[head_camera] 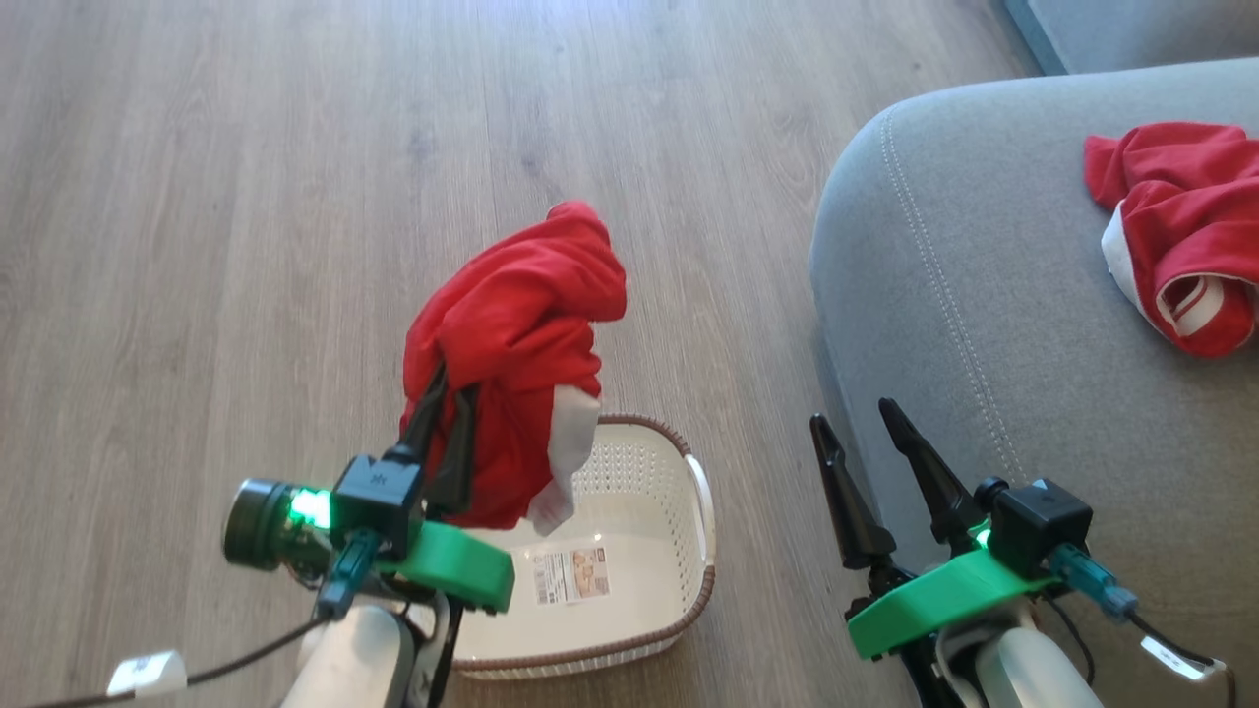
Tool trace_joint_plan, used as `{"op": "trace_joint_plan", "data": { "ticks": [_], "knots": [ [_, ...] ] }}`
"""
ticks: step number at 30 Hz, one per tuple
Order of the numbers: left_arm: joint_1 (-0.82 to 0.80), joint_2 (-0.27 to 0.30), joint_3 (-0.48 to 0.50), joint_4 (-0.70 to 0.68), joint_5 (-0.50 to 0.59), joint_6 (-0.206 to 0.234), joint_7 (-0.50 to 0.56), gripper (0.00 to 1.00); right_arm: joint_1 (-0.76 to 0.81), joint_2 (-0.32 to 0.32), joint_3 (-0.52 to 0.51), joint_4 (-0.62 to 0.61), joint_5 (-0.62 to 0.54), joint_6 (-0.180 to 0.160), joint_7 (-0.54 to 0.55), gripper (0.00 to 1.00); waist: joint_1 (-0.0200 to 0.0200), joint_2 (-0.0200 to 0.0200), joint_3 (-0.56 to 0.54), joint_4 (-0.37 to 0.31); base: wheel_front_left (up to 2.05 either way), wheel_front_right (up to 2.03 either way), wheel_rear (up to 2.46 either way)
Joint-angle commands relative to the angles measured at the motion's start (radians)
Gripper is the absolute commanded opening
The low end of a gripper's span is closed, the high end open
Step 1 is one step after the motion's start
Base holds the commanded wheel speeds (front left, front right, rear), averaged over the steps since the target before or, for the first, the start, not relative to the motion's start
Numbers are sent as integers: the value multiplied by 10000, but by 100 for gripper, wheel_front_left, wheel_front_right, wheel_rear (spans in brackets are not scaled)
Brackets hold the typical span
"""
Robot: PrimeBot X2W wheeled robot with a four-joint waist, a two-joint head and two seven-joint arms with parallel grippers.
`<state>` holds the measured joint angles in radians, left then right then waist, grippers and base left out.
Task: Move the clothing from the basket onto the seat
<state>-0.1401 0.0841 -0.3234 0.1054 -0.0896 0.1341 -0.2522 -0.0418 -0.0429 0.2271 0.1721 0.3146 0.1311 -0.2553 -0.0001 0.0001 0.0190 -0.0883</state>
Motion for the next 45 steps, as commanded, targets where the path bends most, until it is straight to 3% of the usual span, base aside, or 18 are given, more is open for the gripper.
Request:
{"op": "trace_joint_plan", "data": {
  "ticks": [1,12,33,45],
  "knots": [
    [-255,-59,376,-439,6,-32,-95,0,-68,-74,192,-386,-113,-4,-65,100,1,-1,-45,22,0,0,0],
    [413,-290,233,-1256,342,-427,-95,0,275,-74,113,-549,-228,-4,-65,100,1,-1,-289,149,0,0,0],
    [-873,-336,355,-4010,221,-419,-95,0,207,-74,264,-702,-162,-4,-65,100,1,-1,-66,228,0,0,0],
    [-696,-338,-465,-3663,566,-1179,-95,0,192,-74,331,-738,-143,-4,-65,100,1,-1,-71,35,0,0,0]
  ]
}}
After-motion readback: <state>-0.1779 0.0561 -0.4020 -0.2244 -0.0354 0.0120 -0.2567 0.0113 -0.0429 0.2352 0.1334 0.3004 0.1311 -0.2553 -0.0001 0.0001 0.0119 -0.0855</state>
